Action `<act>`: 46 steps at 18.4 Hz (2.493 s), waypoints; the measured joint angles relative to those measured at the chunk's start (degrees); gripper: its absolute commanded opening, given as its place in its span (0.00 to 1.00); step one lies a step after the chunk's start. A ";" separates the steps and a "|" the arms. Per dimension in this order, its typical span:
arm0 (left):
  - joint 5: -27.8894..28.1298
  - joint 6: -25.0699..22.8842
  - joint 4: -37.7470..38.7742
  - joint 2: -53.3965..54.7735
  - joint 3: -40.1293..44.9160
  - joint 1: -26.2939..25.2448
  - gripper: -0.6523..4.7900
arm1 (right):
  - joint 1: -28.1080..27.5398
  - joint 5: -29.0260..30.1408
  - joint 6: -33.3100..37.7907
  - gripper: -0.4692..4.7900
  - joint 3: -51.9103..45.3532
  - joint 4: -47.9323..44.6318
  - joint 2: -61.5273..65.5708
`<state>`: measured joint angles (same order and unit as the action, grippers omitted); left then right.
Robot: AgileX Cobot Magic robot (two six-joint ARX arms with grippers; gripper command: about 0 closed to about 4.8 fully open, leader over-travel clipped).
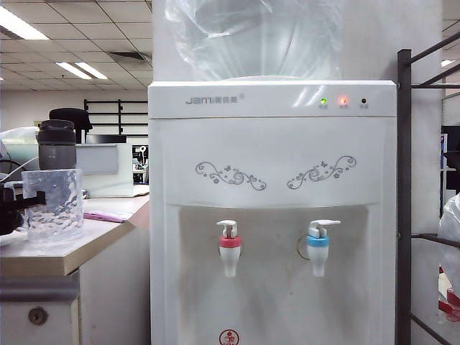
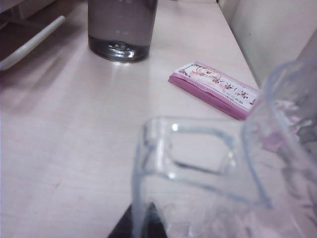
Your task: Pick up the plastic mug from the left desk, go to the hot water outlet of the water dispenser, press the vertical switch to get some water, then put the mug back on the desk.
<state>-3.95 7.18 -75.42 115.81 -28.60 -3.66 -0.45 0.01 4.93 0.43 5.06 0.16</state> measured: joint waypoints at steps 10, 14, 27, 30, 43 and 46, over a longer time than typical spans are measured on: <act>2.45 -0.02 -6.71 -3.17 10.80 -0.02 0.11 | 0.00 0.00 0.00 0.10 0.00 0.00 -0.02; 2.40 0.11 -7.21 -9.86 21.00 0.00 0.11 | 0.00 0.00 0.00 0.10 0.00 0.00 0.00; 2.58 -0.09 -6.19 -23.41 26.53 14.91 0.11 | 0.00 0.00 0.00 0.10 0.00 0.00 0.00; 2.80 -0.09 -6.19 -23.41 26.69 23.12 0.11 | 0.00 0.00 0.00 0.10 0.00 0.00 0.00; -1.29 0.35 4.31 -20.50 13.84 41.29 0.11 | 0.00 0.00 0.00 0.10 0.00 -0.02 -0.02; -1.01 6.05 0.81 -12.11 10.64 41.00 0.11 | 0.00 0.00 0.00 0.10 0.00 0.00 -0.02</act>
<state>-4.95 13.23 -74.61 103.70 -17.96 37.34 -0.45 0.01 4.93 0.43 5.06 0.14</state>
